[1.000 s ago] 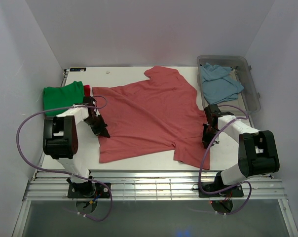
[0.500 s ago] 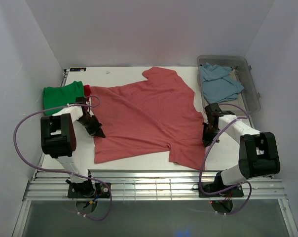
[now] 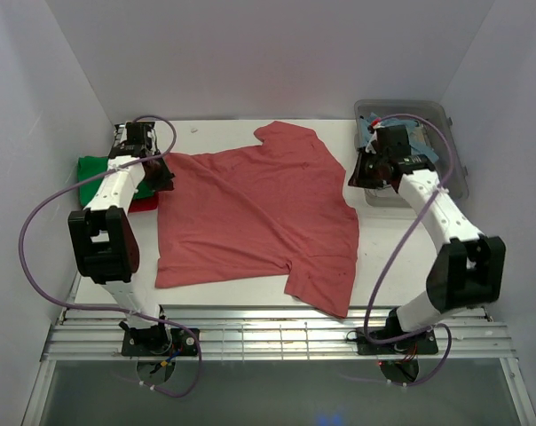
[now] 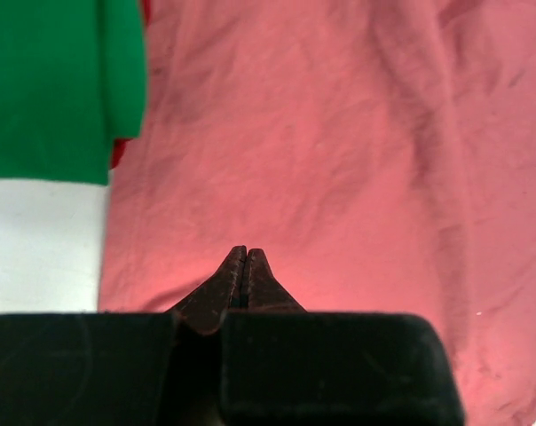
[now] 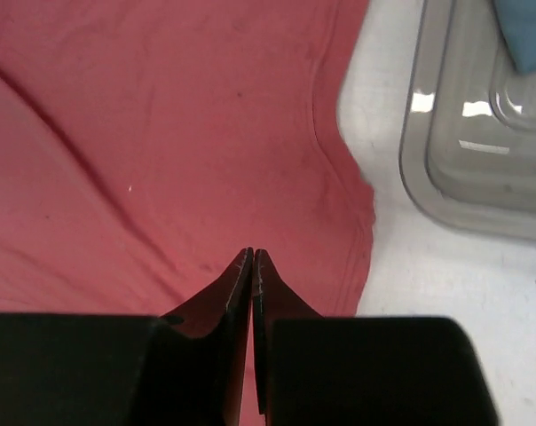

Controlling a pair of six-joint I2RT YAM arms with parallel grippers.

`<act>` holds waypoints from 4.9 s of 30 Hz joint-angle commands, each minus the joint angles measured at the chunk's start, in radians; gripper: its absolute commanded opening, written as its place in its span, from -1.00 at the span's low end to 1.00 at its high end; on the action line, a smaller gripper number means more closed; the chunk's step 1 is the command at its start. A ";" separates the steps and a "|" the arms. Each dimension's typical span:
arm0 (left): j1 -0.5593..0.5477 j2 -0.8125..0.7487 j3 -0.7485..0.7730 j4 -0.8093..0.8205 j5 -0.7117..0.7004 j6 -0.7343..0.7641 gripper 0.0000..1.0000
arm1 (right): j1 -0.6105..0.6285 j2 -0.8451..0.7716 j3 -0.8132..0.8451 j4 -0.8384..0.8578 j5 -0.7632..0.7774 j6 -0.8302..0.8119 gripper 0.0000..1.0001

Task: Fold and stack the t-shirts
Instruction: Flatten the tshirt out

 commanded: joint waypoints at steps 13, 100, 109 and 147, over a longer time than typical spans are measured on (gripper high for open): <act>-0.089 0.110 0.020 0.148 0.094 0.050 -1.00 | 0.008 0.734 0.669 0.033 -0.139 -0.054 -0.84; -0.250 0.162 -0.192 0.130 -0.027 0.028 -1.00 | 0.289 0.606 0.123 0.022 0.254 0.028 -0.85; -0.250 0.068 -0.334 0.057 -0.145 -0.022 -1.00 | 0.392 0.449 -0.115 0.020 0.295 0.143 -0.85; -0.074 0.404 0.394 0.090 -0.256 0.198 0.96 | 0.013 1.036 1.034 0.092 -0.016 -0.100 0.39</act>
